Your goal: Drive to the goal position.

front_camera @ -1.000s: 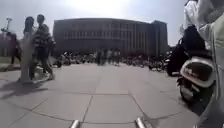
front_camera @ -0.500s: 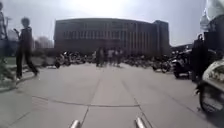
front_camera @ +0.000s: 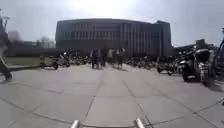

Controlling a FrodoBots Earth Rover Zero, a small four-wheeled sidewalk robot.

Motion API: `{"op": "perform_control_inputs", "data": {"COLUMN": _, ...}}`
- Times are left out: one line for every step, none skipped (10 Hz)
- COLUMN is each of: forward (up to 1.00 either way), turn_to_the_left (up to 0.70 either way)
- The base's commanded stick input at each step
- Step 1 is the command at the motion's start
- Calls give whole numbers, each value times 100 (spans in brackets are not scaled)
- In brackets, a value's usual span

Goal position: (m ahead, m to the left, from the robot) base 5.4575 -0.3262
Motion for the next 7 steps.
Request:
{"op": "perform_control_inputs", "data": {"forward": 85, "turn_to_the_left": -16}}
{"op": "perform_control_inputs", "data": {"forward": 85, "turn_to_the_left": -22}}
{"op": "perform_control_inputs", "data": {"forward": 85, "turn_to_the_left": -18}}
{"op": "perform_control_inputs", "data": {"forward": 85, "turn_to_the_left": -15}}
{"op": "perform_control_inputs", "data": {"forward": 85, "turn_to_the_left": -2}}
{"op": "perform_control_inputs", "data": {"forward": 85, "turn_to_the_left": 1}}
{"op": "perform_control_inputs", "data": {"forward": 85, "turn_to_the_left": 1}}
